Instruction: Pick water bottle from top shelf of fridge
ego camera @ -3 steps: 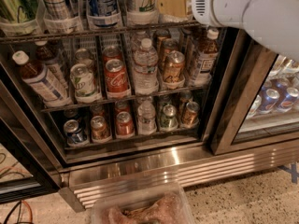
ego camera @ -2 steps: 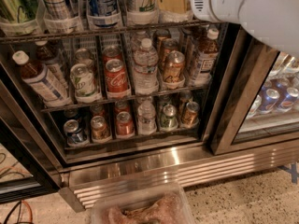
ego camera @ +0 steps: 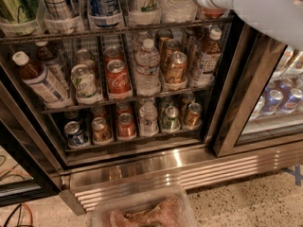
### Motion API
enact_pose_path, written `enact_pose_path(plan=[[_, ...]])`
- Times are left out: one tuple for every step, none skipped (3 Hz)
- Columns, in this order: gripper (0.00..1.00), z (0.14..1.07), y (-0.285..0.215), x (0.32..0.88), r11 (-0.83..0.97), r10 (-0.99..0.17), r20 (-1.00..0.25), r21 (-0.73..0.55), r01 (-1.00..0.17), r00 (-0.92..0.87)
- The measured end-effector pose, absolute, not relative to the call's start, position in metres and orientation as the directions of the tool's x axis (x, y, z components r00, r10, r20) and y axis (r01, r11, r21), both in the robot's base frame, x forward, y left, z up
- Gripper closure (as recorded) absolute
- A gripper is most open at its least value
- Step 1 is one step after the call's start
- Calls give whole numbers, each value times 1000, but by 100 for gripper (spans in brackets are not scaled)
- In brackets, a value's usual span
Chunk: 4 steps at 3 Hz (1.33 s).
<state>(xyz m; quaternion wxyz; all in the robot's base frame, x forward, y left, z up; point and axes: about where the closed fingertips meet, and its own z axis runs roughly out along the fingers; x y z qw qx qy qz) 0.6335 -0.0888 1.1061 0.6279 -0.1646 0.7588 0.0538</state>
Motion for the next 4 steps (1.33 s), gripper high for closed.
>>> enact_pose_path(plan=[[23,1111,-88,641,943,-177,-972,-123,-310,-152],[23,1110,-86,652,945,-171,-973,-117,-307,-157],[23,1107,-88,662,949,-166,-972,-111,-296,-166],[24,1105,-92,671,952,-162,-972,-108,-286,-172]])
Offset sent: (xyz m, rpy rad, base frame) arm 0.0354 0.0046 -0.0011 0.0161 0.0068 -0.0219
